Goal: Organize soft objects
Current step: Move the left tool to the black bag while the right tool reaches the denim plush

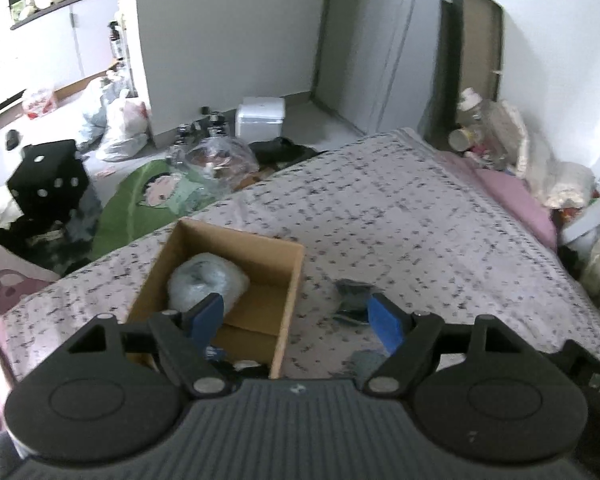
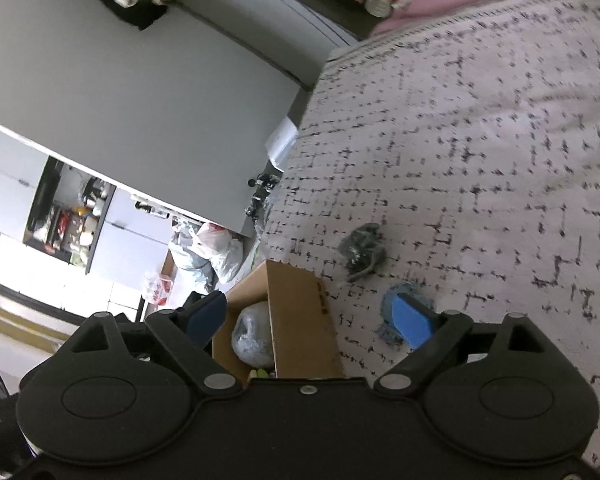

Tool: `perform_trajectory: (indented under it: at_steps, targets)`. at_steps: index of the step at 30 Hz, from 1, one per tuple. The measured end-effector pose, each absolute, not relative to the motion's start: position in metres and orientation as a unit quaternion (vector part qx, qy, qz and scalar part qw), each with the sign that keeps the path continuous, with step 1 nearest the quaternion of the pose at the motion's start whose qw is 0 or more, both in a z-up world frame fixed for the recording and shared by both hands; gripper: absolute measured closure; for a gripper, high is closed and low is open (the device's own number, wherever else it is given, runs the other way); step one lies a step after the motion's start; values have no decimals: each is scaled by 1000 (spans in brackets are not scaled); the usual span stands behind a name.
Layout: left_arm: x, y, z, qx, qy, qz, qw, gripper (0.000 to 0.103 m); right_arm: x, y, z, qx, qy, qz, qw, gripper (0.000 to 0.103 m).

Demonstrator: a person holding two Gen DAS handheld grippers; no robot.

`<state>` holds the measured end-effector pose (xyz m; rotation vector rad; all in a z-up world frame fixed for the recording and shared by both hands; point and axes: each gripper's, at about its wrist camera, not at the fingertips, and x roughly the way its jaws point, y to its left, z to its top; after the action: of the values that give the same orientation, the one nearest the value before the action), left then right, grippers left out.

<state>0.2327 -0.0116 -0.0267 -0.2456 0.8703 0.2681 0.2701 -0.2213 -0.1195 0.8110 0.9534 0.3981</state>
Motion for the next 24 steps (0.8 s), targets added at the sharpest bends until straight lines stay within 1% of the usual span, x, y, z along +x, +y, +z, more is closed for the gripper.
perform_trajectory:
  at_steps: [9, 18, 23, 24]
  targets:
    - [237, -32, -26, -136, 424, 93, 891, 25, 272, -246, -125, 413, 443, 170, 777, 13]
    - [246, -39, -36, -144, 440, 87, 882, 25, 275, -249, -141, 415, 474, 148, 763, 14]
    - [253, -38, -49, -159, 455, 80, 873, 25, 277, -245, -148, 396, 482, 136, 769, 18]
    - [255, -37, -52, -163, 457, 78, 871, 25, 278, -244, -150, 392, 484, 134, 771, 20]
